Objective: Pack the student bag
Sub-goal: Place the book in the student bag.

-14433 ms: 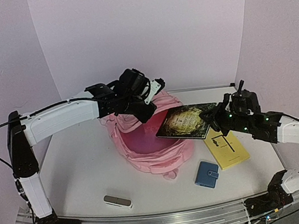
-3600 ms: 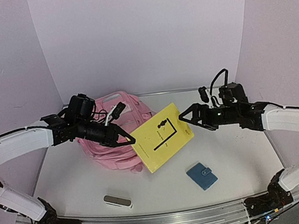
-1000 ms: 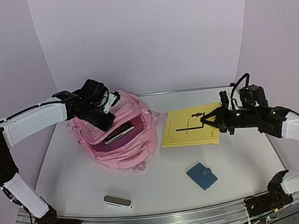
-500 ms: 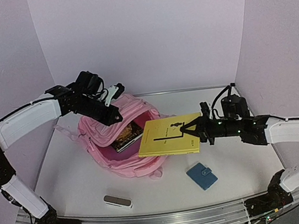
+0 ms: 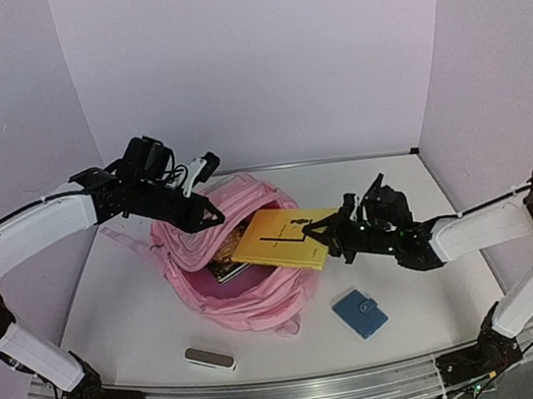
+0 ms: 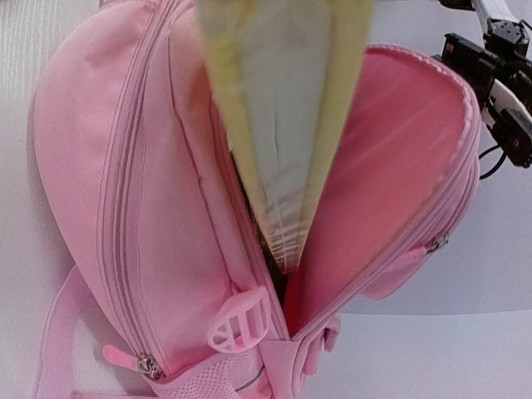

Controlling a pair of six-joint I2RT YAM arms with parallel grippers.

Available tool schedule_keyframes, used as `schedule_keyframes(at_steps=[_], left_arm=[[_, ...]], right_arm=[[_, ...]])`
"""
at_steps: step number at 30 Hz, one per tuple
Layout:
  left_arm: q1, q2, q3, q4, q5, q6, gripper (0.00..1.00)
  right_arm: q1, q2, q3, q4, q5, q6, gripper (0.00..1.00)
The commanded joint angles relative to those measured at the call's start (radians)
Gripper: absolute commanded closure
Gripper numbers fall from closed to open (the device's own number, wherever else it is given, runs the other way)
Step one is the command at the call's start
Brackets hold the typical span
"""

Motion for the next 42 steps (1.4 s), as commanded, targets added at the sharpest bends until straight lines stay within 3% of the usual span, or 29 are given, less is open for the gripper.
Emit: schedule_keyframes(at_steps=[1, 11, 15, 19, 26, 35, 42], left_arm=[[-0.012, -0.079, -0.004, 0.234, 0.091, -0.009, 1.0], [-0.012, -0.112, -0.081, 0.307, 0.086, -0.027, 1.0], [-0.011, -0.113, -0.079, 0.302, 0.076, -0.031, 1.0], [-0.012, -0.109, -0.079, 0.308, 0.099, -0.048, 1.0], [-0.011, -0.118, -0.082, 0.301, 0.092, -0.042, 1.0], [-0.011, -0.136, -0.082, 0.281, 0.046, -0.019, 1.0], [-0.011, -0.133, -0.083, 0.277, 0.029, -0.01, 1.0]], right_arm=[[0.059, 0.15, 0.144, 0.28, 0.172, 0.059, 1.0], [0.184, 0.474, 0.353, 0.475, 0.456, 0.141, 1.0], [0.216, 0.545, 0.423, 0.455, 0.58, 0.157, 1.0], [0.226, 0.613, 0.561, 0.313, 0.638, 0.11, 0.99], [0.226, 0.667, 0.69, 0.145, 0.625, 0.063, 0.77], [0.227, 0.493, 0.605, -0.02, 0.593, -0.072, 0.41], [0.247, 0.351, 0.512, -0.21, 0.538, -0.163, 0.34]])
